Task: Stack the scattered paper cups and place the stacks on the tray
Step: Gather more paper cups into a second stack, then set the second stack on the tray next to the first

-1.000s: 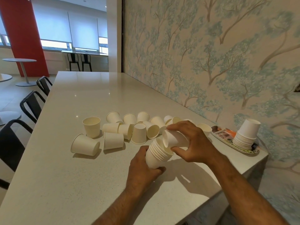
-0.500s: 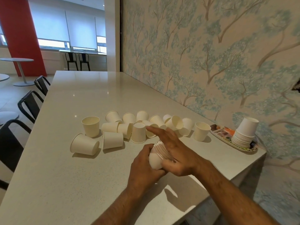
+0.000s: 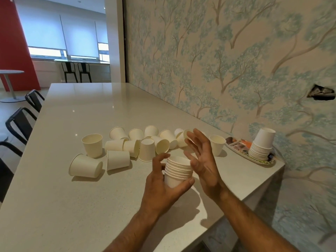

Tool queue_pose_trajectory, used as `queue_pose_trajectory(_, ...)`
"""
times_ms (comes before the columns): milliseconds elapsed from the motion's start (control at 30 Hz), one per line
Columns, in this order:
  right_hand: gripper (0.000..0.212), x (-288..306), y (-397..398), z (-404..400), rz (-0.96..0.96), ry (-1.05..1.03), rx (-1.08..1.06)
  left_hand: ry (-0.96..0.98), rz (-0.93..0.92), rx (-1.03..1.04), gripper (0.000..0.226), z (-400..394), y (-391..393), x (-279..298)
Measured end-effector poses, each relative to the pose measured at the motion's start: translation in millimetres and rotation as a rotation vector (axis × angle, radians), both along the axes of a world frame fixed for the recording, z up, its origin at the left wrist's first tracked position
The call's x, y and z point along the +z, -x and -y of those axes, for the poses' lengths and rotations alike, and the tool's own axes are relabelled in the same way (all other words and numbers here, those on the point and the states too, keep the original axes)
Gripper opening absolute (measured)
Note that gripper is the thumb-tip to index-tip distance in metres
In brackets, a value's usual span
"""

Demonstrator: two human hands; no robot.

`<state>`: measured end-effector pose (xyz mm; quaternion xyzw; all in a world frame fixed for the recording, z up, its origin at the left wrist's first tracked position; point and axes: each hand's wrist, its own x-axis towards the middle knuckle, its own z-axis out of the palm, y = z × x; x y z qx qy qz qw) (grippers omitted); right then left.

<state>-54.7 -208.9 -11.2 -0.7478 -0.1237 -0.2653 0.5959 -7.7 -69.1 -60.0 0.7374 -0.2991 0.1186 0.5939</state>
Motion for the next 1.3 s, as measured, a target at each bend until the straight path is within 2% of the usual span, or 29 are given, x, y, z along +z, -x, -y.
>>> queue_pose_trajectory(133,0.089,-29,21,7,-0.07,-0.231,-0.024,0.178,-0.112,-0.017,0.081,8,6,13)
queue_pose_trajectory(300,0.103,-55,40,11,-0.141,-0.134,-0.175,0.327,-0.375,-0.055,0.079,28,8,20)
queue_pose_trajectory(533,0.063,-34,50,35,-0.012,-0.008,-0.604,0.38,-0.755,-0.207,0.061,81,12,37)
queue_pose_trajectory(600,0.064,-22,51,55,0.01,-0.019,-0.672,0.363,-0.773,-0.275,0.054,101,15,44)
queue_pose_trajectory(700,0.057,3,50,91,0.057,-0.025,-0.786,0.229,-0.702,-0.355,0.049,134,19,56)
queue_pose_trajectory(833,0.054,35,44,139,0.051,0.026,-0.984,0.129,-0.631,-0.317,0.045,187,18,72)
queue_pose_trajectory(967,0.057,57,34,183,0.082,0.128,-1.095,0.175,-0.707,-0.337,0.039,240,9,85)
queue_pose_trajectory(1133,0.042,73,21,234,0.083,0.226,-1.185,0.222,-0.848,-0.424,0.026,291,-7,100)
queue_pose_trajectory(1300,0.039,80,7,279,0.02,0.286,-1.257,0.297,-1.028,-0.549,0.042,326,-17,106)
